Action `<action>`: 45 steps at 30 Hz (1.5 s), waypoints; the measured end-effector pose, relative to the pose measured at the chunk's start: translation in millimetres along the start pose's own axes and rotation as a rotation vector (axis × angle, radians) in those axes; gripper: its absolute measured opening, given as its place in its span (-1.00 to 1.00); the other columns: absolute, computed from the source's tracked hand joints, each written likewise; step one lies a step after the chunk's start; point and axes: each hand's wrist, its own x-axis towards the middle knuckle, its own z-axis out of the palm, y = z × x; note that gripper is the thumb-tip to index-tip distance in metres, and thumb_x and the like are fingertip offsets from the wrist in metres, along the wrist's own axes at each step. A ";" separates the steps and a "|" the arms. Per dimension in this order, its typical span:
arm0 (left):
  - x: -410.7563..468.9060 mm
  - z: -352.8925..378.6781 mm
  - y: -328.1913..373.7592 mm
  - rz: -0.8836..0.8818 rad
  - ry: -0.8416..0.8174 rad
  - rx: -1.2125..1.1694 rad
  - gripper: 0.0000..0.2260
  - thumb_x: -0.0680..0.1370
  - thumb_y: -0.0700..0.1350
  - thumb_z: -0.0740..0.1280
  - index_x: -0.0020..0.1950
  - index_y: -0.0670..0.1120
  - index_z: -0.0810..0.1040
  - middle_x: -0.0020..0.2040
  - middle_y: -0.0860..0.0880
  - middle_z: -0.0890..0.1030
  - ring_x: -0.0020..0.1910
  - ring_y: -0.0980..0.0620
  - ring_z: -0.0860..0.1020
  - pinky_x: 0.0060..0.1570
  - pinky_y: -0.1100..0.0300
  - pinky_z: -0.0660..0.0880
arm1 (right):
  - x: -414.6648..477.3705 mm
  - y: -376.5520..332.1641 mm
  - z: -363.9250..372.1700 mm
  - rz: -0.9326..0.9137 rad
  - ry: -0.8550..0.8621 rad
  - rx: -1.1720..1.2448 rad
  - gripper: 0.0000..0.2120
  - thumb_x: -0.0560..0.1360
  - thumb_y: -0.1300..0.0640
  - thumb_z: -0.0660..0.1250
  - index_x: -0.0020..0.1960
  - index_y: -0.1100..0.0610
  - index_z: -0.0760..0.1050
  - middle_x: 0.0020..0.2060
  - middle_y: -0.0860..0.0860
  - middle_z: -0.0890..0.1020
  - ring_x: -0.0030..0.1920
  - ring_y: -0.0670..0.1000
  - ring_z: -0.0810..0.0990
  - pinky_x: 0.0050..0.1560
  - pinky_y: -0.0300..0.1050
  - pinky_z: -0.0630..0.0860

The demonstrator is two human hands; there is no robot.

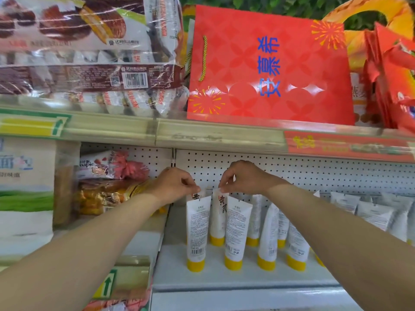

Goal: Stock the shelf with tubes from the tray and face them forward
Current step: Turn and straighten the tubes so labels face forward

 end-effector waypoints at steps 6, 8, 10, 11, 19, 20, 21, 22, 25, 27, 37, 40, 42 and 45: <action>5.3 1.9 -0.4 0.015 -0.010 -0.041 -0.93 0.42 -0.07 0.52 -0.18 -0.04 0.68 -0.17 0.14 0.68 -0.12 0.22 0.60 -0.20 0.39 0.40 | 4.9 5.2 -2.1 0.004 0.024 -0.001 -0.86 0.42 0.05 0.52 -0.06 0.07 0.72 -0.28 -0.21 0.58 -0.19 -0.21 0.56 -0.21 -0.42 0.37; 7.2 2.4 -3.3 0.003 -0.009 -0.052 -0.93 0.41 -0.06 0.52 -0.21 -0.01 0.67 -0.19 0.14 0.68 -0.11 0.20 0.60 -0.15 0.34 0.42 | 6.8 6.2 -2.9 0.008 0.011 -0.012 -0.86 0.42 0.05 0.52 -0.06 0.08 0.72 -0.28 -0.21 0.57 -0.20 -0.20 0.55 -0.23 -0.42 0.36; 10.5 2.7 -8.9 -0.023 -0.003 -0.057 -0.91 0.40 -0.01 0.53 -0.28 0.08 0.66 -0.20 0.16 0.68 -0.10 0.17 0.61 -0.02 0.19 0.50 | 8.8 6.2 -3.7 0.004 -0.001 -0.046 -0.86 0.44 0.06 0.50 -0.04 0.10 0.71 -0.27 -0.21 0.57 -0.18 -0.18 0.56 -0.25 -0.45 0.35; 11.6 2.4 -10.8 -0.035 -0.005 -0.051 -0.90 0.39 0.01 0.54 -0.29 0.11 0.66 -0.21 0.18 0.68 -0.09 0.16 0.62 0.03 0.12 0.52 | 9.6 6.4 -4.4 0.002 -0.003 -0.059 -0.86 0.44 0.07 0.50 -0.05 0.10 0.71 -0.26 -0.21 0.57 -0.15 -0.13 0.59 -0.26 -0.46 0.35; 10.6 2.0 -9.1 -0.024 -0.034 -0.079 -0.91 0.40 -0.01 0.53 -0.27 0.08 0.66 -0.19 0.16 0.69 -0.08 0.14 0.63 0.12 0.03 0.54 | 8.7 6.3 -6.8 0.033 -0.052 -0.013 -0.86 0.45 0.03 0.49 -0.04 0.06 0.70 -0.22 -0.19 0.58 -0.24 -0.24 0.51 -0.28 -0.39 0.35; 9.5 2.2 -8.9 -0.017 -0.031 -0.088 -0.92 0.40 -0.02 0.53 -0.26 0.06 0.67 -0.20 0.16 0.69 -0.09 0.15 0.63 0.12 0.04 0.54 | 8.8 6.5 -6.7 0.043 -0.057 -0.007 -0.87 0.46 0.03 0.48 -0.04 0.05 0.70 -0.21 -0.19 0.58 -0.25 -0.25 0.50 -0.30 -0.41 0.34; 7.9 2.5 -8.6 -0.009 -0.028 -0.097 -0.92 0.41 -0.03 0.53 -0.24 0.04 0.67 -0.20 0.16 0.69 -0.10 0.16 0.63 0.12 0.06 0.54 | 8.4 6.3 -6.6 0.050 -0.065 -0.002 -0.87 0.46 0.03 0.48 -0.03 0.04 0.69 -0.19 -0.19 0.60 -0.25 -0.26 0.51 -0.32 -0.43 0.33; 6.1 2.6 -8.6 -0.002 -0.026 -0.099 -0.93 0.41 -0.03 0.52 -0.22 0.03 0.67 -0.20 0.16 0.69 -0.10 0.17 0.63 0.12 0.08 0.54 | 8.3 6.4 -6.3 0.056 -0.074 0.000 -0.86 0.46 0.02 0.48 -0.02 0.04 0.69 -0.16 -0.18 0.62 -0.25 -0.26 0.52 -0.33 -0.44 0.33; 0.5 1.5 -8.9 0.022 -0.007 -0.105 -0.92 0.42 0.02 0.51 -0.16 0.05 0.67 -0.16 0.15 0.69 -0.05 0.16 0.62 0.12 0.10 0.52 | 4.7 5.0 -7.1 0.060 -0.064 0.008 -0.78 0.45 -0.05 0.48 0.07 -0.01 0.66 -0.13 -0.16 0.60 -0.17 -0.22 0.51 -0.26 -0.39 0.34; -4.6 -2.2 -5.5 0.049 0.035 -0.131 -0.93 0.45 0.05 0.47 -0.12 0.10 0.67 -0.10 0.17 0.68 -0.02 0.20 0.58 0.11 0.14 0.49 | -1.4 3.0 -11.6 0.066 -0.021 0.048 -0.76 0.46 -0.10 0.45 0.08 -0.05 0.64 -0.11 -0.15 0.60 -0.15 -0.23 0.51 -0.23 -0.36 0.34; -48.9 -19.9 27.8 0.105 -0.064 -0.152 -0.77 0.57 0.17 0.22 -0.02 0.19 0.66 -0.13 0.03 0.66 0.04 0.10 0.57 0.13 0.16 0.42 | -53.0 -20.6 -33.1 0.035 -0.120 0.122 -0.74 0.54 -0.26 0.24 -0.01 -0.17 0.64 -0.15 -0.18 0.69 0.02 -0.17 0.59 0.09 -0.22 0.46; -58.2 -17.8 38.1 0.082 -0.101 -0.155 -0.71 0.59 0.19 0.16 -0.01 0.18 0.67 -0.09 0.04 0.65 0.07 0.15 0.55 0.11 0.29 0.38 | -63.4 -26.6 -35.2 0.040 -0.152 0.071 -0.69 0.54 -0.28 0.21 -0.04 -0.17 0.67 -0.12 -0.17 0.68 0.02 -0.14 0.59 0.15 -0.10 0.51; -61.9 -17.3 44.4 0.054 -0.111 -0.140 -0.66 0.58 0.22 0.14 -0.02 0.16 0.68 -0.07 0.05 0.64 0.06 0.18 0.54 0.02 0.37 0.35 | -67.1 -30.4 -35.2 0.049 -0.189 0.002 -0.66 0.54 -0.31 0.19 -0.02 -0.18 0.67 -0.05 -0.15 0.66 0.06 -0.12 0.58 0.18 -0.06 0.51; -64.1 -17.8 51.6 -0.001 -0.126 -0.091 -0.59 0.55 0.30 0.10 -0.05 0.17 0.69 -0.05 0.09 0.63 0.04 0.20 0.53 -0.04 0.36 0.35 | -69.7 -33.6 -34.7 0.091 -0.213 -0.007 -0.63 0.52 -0.35 0.17 -0.01 -0.19 0.67 0.01 -0.14 0.65 0.11 -0.09 0.56 0.22 -0.05 0.48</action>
